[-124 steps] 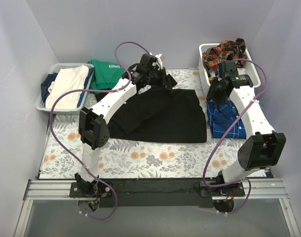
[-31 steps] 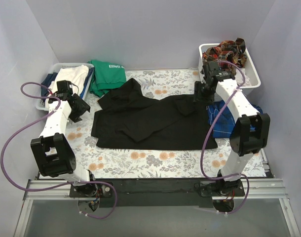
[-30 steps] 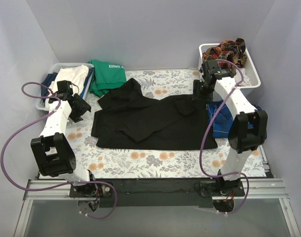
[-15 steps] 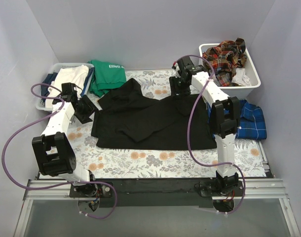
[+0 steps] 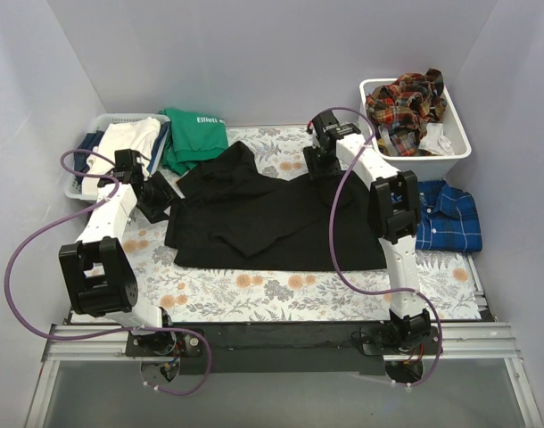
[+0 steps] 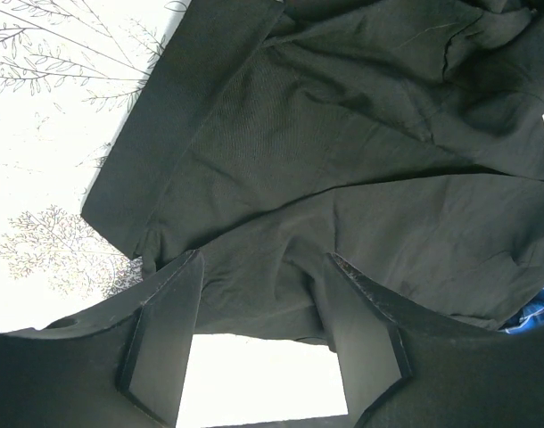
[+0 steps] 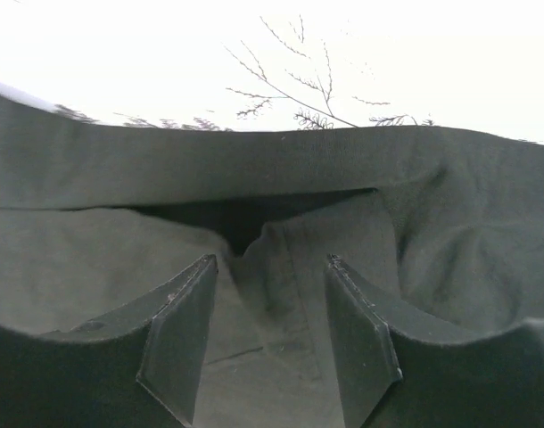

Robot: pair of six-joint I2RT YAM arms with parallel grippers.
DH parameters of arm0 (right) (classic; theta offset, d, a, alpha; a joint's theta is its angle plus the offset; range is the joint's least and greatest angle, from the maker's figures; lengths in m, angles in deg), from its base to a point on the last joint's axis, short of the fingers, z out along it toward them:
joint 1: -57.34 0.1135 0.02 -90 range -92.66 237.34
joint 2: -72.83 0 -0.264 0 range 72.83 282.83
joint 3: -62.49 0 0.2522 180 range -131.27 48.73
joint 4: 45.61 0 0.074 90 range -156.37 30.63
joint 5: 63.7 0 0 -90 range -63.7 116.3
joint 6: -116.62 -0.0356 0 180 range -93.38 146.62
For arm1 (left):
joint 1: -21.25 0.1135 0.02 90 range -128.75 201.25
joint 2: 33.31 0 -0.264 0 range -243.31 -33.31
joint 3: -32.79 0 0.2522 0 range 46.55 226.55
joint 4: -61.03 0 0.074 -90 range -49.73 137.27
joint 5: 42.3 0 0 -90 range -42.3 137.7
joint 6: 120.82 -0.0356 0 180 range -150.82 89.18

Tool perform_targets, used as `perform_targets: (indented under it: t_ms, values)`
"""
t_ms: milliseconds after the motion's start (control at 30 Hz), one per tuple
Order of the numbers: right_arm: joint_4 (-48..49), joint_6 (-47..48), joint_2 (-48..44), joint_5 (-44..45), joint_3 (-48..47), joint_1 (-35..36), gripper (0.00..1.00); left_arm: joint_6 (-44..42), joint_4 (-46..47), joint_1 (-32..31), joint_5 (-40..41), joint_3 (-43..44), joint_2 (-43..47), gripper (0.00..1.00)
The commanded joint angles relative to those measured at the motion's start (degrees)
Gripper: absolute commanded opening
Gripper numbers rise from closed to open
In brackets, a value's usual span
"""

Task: Fold and stack the long sleeve shirts
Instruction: Fold the shirt

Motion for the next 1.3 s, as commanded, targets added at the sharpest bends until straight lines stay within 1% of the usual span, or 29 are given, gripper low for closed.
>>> perform_targets:
  t_ms: [0,100,133,167,200,233,367,467,500,633,800,933,967,1000,1267]
  values:
    - [0.72,0.79,0.99,0.81,-2.35,0.79,0.57,-0.83,-0.6,-0.38,-1.44,-0.2,0.08,0.56]
    - [0.72,0.44,1.88,0.29,-3.14,0.79,0.42,-1.01,-0.78,-0.56,-1.62,-0.2,0.25,0.55]
    - [0.72,0.35,1.7,-0.06,-3.06,0.79,0.24,-1.1,-0.87,-0.73,-1.71,-0.03,0.43,0.55]
    - [0.72,-0.08,1.35,-0.07,-2.97,0.79,0.14,-1.27,-0.78,-0.65,-1.45,-0.11,0.6,0.54]
    - [0.72,-0.17,0.83,-0.07,-2.27,0.79,0.06,-1.36,-0.78,-0.82,-0.92,-0.29,0.95,0.55]
    - [0.81,-0.26,-0.57,0.02,-1.92,0.96,0.01,-1.54,-0.69,-0.82,-0.74,-0.38,1.22,0.55]
    - [1.25,-0.09,-5.41,0.11,-0.42,1.58,0.01,-1.8,-0.17,-1.09,-1.35,-1.26,1.75,0.54]
    - [2.56,0.09,-10.15,-1.56,0.19,2.1,0.01,-2.06,0.71,-1.52,-3.46,-1.7,2.27,0.52]
    - [3.52,0.18,-11.38,-4.0,0.37,2.37,0.01,-2.24,0.98,-1.96,-3.9,-1.87,2.45,0.52]
    - [5.72,0.53,-16.65,-7.09,-0.15,3.86,0.01,-3.29,2.12,-3.98,-5.22,-2.49,3.33,0.51]
    - [7.4,0.18,-18.16,-12.18,-3.75,4.74,0.01,-4.0,2.65,-6.88,-4.87,-3.8,4.65,0.52]
    - [8.02,0.79,-17.29,-13.77,-6.3,5.79,0.01,-4.09,2.91,-7.68,-5.05,-4.42,4.73,0.52]
    - [8.36,1.23,-17.11,-14.39,-6.74,5.88,0.01,-4.0,2.91,-9.68,-5.05,-4.42,4.73,0.52]
    - [8.54,1.41,-17.02,-15.18,-7.1,6.23,0.01,-3.91,2.83,-10.31,-4.96,-4.68,4.73,0.52]
    - [12.14,2.29,-17.9,-17.82,-9.91,8.26,0.01,-2.15,3.09,-11.11,-0.75,-5.04,4.91,0.52]
